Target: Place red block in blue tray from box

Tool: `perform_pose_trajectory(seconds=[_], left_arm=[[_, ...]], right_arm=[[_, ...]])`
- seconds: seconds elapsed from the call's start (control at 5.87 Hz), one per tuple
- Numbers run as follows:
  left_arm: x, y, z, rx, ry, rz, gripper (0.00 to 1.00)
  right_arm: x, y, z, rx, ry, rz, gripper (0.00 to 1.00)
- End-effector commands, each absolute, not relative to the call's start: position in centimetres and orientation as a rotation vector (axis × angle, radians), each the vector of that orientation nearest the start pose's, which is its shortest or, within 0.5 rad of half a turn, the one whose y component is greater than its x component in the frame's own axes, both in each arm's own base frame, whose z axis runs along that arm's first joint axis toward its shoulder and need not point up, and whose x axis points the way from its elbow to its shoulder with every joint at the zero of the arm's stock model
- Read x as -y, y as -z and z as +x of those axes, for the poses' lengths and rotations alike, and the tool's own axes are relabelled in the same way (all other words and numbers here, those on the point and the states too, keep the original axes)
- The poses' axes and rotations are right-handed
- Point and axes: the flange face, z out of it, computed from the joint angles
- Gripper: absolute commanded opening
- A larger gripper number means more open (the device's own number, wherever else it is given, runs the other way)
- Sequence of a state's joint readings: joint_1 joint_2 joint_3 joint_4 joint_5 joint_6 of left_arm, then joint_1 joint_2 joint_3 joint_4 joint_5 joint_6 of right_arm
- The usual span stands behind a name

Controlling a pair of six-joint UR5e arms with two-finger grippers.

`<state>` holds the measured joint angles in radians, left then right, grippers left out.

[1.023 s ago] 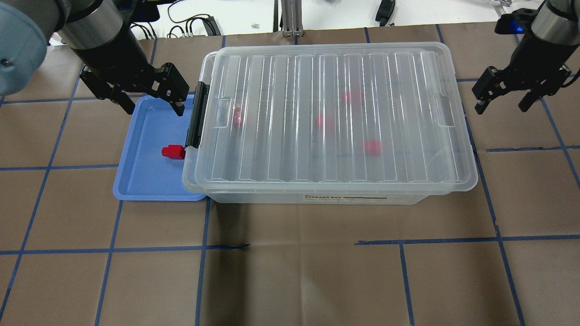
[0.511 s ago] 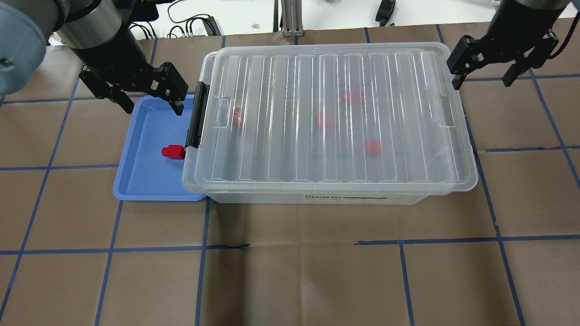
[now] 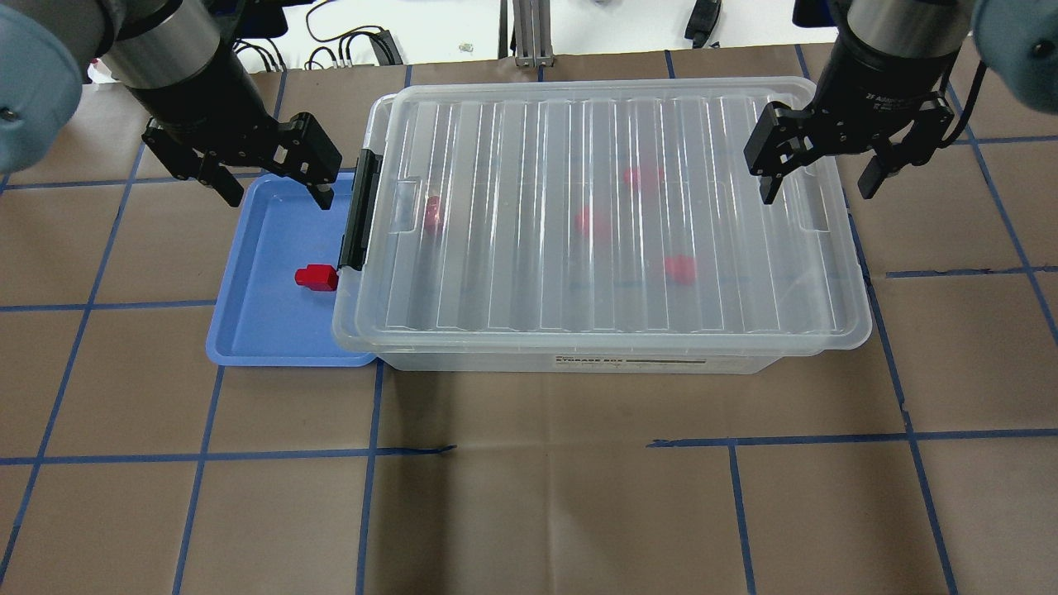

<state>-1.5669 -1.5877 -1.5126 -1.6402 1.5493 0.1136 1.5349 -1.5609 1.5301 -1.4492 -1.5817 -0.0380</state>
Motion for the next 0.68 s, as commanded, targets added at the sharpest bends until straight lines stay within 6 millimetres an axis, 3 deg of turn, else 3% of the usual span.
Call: perform_pose_trajectory(seconds=[0.0,0.51], left_arm=[[49.66,-50.14,-13.33,-3.161,-0.041,0.172,0.98],[49.87,-50.09,-13.33,-3.161,-0.029,0.172,0.98]], right_arm=[[48.57,-49.14,12.32,-3.110,-0.140,-0.005,1.00],[48.60,-49.22,12.28,-3.115,-0.135,-0.006,1.00]])
